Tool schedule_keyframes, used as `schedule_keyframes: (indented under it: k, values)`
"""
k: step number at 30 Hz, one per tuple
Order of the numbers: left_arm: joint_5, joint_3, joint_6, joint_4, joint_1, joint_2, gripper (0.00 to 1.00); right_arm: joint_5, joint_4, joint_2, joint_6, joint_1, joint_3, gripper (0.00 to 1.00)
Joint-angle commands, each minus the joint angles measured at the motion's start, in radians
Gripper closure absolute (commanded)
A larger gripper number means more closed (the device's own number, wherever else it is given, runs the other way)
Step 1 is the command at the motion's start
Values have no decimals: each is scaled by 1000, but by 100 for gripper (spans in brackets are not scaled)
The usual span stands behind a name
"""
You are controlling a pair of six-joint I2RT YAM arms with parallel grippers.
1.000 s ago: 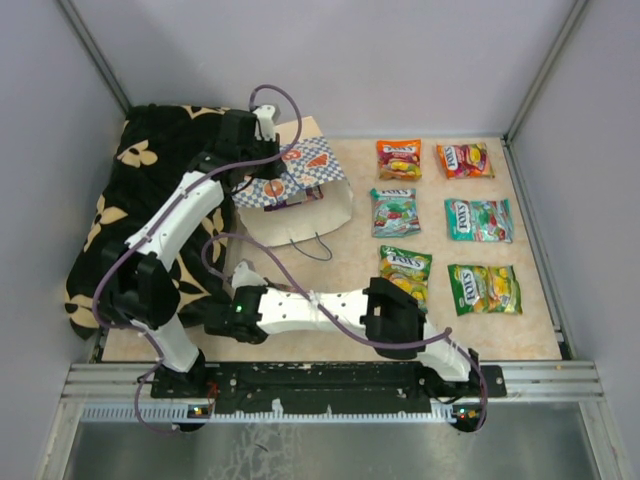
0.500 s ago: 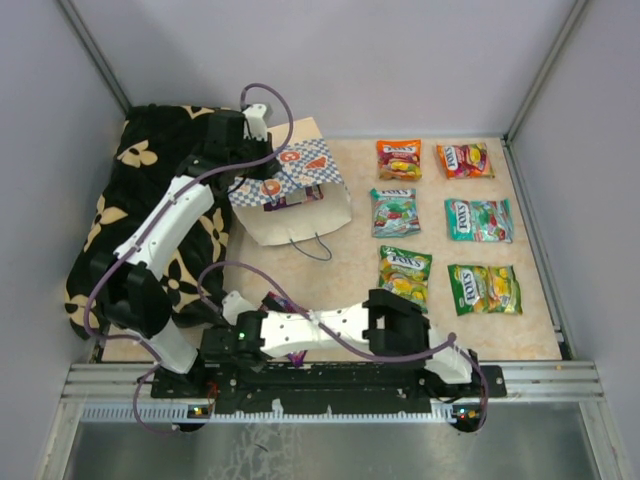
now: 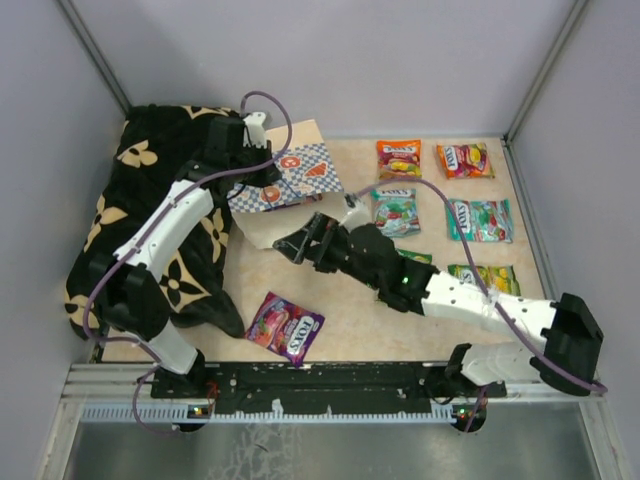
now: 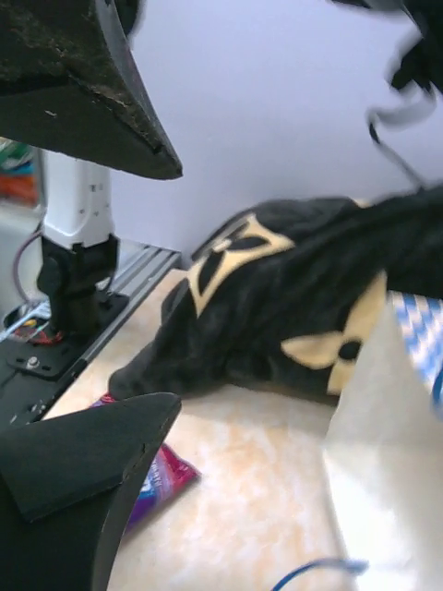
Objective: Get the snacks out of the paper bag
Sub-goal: Place the snack at the center of the board, then take out the snack from the paper bag.
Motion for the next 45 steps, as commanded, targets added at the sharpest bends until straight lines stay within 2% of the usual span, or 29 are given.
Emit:
schedule_keyframes:
  k: [1,6,12,15,22,29,34,45]
  values:
    - [44,-17,-30,38,9,-36,100,355,337,0,501,-8,-249,1]
    - [31,-39,-40,59,9,-56,100,508,550,147,747,-44,-307,9]
    - [49,-26,-60,57,9,-66,100,429,819,462,886,-136,-237,25]
    - [46,-26,-63,52,9,-76,100,407,816,582,935,-169,-164,29]
    - [61,-20,-54,34,4,-85,100,402,682,781,955,-227,49,31]
    - [63,-17,-37,25,-6,-73,100,387,310,939,960,-257,349,31]
    - [73,0,-35,20,-11,-67,100,416,92,1003,993,-259,470,33]
    - [76,-2,-34,16,-31,-66,100,436,-45,1189,998,-288,722,40]
